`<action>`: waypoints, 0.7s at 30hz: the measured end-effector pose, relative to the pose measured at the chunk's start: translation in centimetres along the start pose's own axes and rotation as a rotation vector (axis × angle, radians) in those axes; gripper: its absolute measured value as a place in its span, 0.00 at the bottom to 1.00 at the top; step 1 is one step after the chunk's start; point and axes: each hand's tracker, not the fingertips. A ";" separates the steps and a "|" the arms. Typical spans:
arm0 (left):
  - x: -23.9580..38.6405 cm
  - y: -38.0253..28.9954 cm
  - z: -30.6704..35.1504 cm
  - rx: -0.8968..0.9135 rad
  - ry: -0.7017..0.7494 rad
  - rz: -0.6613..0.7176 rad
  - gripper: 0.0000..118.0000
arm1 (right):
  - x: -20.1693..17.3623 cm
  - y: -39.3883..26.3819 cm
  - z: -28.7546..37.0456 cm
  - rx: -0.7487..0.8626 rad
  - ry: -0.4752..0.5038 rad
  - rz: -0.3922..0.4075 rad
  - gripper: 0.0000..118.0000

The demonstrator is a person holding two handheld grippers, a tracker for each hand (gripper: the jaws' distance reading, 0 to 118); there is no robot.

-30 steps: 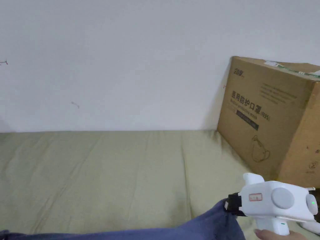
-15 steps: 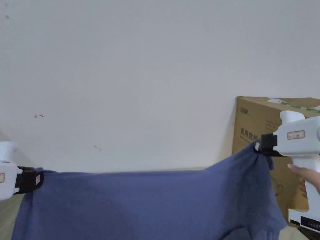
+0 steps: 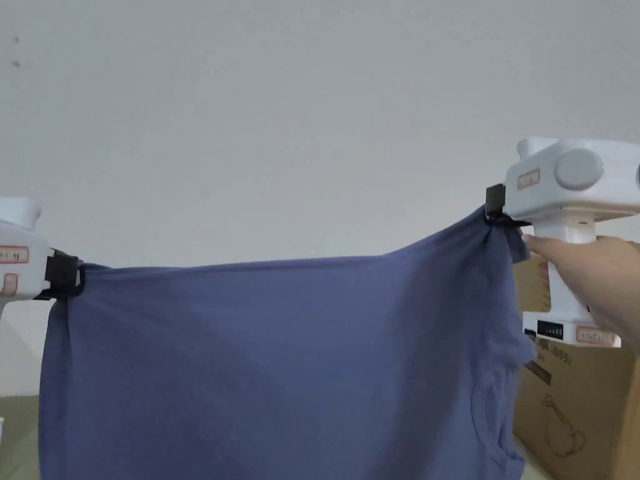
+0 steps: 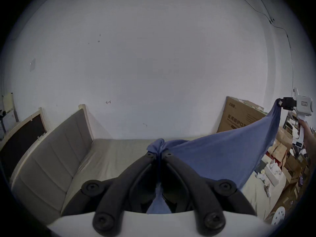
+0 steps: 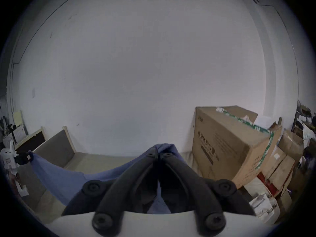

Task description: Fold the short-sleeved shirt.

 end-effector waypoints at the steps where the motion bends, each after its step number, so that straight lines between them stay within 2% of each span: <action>1: 0.0 0.5 -0.7 0.012 0.005 0.004 0.02 | 0.1 0.7 -0.6 0.013 -0.006 0.001 0.00; 9: 1.0 3.5 -5.8 0.187 0.109 0.030 0.02 | -1.4 5.8 -3.1 0.198 -0.027 0.014 0.00; 13: 2.0 3.6 -8.0 0.202 0.124 0.031 0.02 | -1.7 4.7 -4.2 0.257 -0.077 0.082 0.00; 17: 3.1 0.3 -10.0 0.210 0.113 0.001 0.02 | -1.0 -1.2 -6.4 0.253 -0.089 0.091 0.00; 21: 2.8 -8.3 -12.1 0.058 0.077 0.045 0.02 | 0.7 -13.2 -8.2 0.079 -0.040 0.057 0.00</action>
